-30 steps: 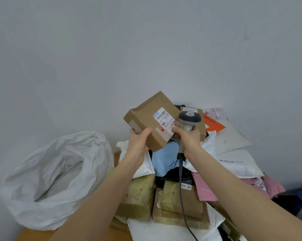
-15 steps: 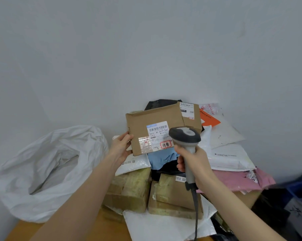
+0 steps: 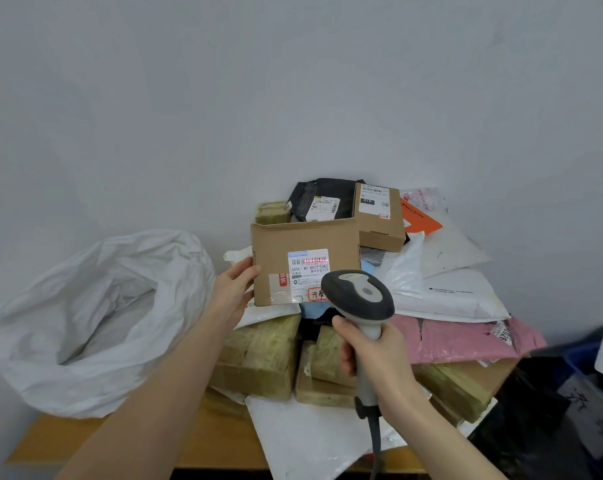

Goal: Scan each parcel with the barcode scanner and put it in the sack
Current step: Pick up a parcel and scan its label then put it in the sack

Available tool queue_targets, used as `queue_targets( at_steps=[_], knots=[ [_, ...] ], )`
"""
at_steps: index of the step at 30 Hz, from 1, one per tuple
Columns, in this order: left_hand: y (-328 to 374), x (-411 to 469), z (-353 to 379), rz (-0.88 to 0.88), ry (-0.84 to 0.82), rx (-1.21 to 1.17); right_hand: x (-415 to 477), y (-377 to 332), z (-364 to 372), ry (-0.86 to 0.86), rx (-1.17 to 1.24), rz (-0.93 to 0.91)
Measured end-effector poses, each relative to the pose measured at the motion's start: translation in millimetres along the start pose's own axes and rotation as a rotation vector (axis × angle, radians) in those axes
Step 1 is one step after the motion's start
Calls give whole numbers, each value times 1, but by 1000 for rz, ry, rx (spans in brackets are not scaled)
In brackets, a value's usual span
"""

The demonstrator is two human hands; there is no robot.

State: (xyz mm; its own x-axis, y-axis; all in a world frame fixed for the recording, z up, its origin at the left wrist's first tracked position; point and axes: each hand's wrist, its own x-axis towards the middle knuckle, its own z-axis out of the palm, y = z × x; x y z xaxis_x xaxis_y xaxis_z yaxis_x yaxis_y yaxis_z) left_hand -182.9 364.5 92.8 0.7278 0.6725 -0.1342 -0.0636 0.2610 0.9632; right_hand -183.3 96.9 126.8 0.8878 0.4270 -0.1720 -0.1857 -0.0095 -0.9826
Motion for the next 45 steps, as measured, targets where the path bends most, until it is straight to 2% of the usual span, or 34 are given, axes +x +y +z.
queue_targets(
  at_steps=[14, 27, 31, 39, 45],
  knots=[
    [-7, 1, -12, 27, 38, -7, -6, 12, 13, -9, -126, -13],
    [-8, 10, -37, 12, 41, -8, -11, 15, 37, 1, -105, -5],
    [-4, 10, -43, -3, 59, -19, -10, 12, 52, -39, 13, 41],
    [10, -13, -82, -3, 293, -24, 18, -2, 114, -149, 146, 88],
    [31, -26, -151, 14, 525, -71, 35, -6, 190, -249, 204, 149]
  ],
)
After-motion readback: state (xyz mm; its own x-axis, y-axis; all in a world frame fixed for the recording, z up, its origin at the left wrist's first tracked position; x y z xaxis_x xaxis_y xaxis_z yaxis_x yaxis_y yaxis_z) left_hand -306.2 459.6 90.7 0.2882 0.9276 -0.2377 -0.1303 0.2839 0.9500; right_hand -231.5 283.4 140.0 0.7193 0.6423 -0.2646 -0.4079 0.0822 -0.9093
